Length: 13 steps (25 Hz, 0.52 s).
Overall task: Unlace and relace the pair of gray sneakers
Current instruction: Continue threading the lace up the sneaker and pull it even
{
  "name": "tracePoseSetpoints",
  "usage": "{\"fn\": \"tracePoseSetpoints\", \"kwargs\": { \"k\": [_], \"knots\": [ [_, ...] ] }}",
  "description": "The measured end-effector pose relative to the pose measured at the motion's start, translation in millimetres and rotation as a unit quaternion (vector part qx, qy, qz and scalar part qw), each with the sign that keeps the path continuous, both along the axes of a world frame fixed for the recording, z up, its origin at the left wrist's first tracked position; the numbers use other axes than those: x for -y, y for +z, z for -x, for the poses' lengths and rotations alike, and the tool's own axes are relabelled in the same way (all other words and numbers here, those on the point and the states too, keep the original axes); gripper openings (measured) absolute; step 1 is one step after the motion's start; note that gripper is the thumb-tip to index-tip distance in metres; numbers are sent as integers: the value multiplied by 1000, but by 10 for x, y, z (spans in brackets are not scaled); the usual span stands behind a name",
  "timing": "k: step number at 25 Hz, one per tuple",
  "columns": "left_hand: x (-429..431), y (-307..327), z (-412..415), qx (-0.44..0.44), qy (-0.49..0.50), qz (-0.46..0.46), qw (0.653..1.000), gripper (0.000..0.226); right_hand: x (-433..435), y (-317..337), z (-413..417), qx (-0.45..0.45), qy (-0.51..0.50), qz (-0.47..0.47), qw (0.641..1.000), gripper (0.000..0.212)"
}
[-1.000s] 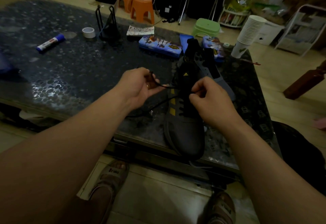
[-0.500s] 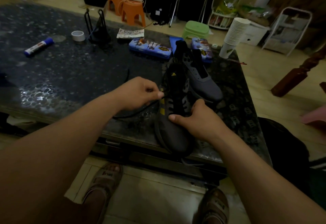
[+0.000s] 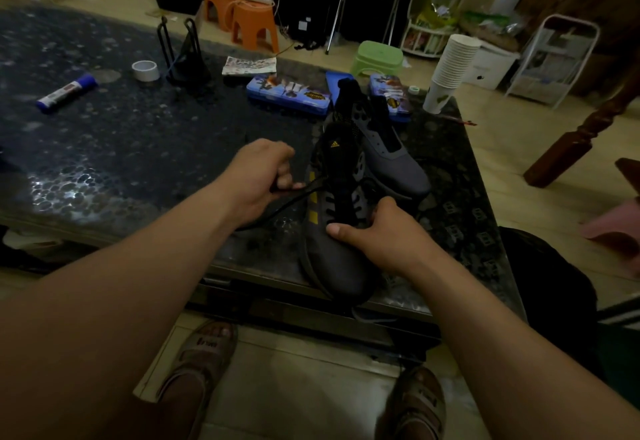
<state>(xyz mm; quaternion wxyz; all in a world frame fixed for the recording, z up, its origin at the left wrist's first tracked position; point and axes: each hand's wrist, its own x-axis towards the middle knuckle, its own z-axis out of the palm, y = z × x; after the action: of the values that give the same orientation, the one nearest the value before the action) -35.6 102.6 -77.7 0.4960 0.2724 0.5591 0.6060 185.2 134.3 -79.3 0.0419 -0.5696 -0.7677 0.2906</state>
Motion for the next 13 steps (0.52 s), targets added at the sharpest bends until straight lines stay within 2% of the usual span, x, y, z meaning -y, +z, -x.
{"fn": "tracePoseSetpoints", "kwargs": {
  "k": [1,2,3,4,5,7,9,11,12,13],
  "knots": [
    [12,-28,-30,-121,-45,7,992,25,-3,-11,-2,1,0,-2,1000,82],
    [33,-32,-36,-239,-81,23,967,28,-5,-16,-4,3,0,-6,1000,83],
    [47,-34,-24,-331,-115,41,936,29,-7,-29,-5,3,-1,-9,1000,85],
    [68,-25,-1,-387,-150,50,908,27,-7,-39,-9,1,-1,-12,1000,87],
    [74,-20,23,-405,-177,55,895,25,-12,-49,-10,-2,-2,-13,1000,88],
    [71,-20,75,-396,-147,60,905,23,-19,-56,-12,-10,-4,-9,1000,89],
    [52,-30,149,-372,-15,77,925,27,-20,-58,-15,-15,-4,-1,1000,89],
    [70,-58,206,-379,115,125,910,28,-19,-55,-22,-18,-2,2,1000,89],
    [89,-76,209,-383,150,149,899,28,-19,-53,-25,-21,0,4,1000,89],
    [93,-91,189,-357,161,158,907,27,-21,-58,-28,-25,0,7,1000,90]
  ]
}}
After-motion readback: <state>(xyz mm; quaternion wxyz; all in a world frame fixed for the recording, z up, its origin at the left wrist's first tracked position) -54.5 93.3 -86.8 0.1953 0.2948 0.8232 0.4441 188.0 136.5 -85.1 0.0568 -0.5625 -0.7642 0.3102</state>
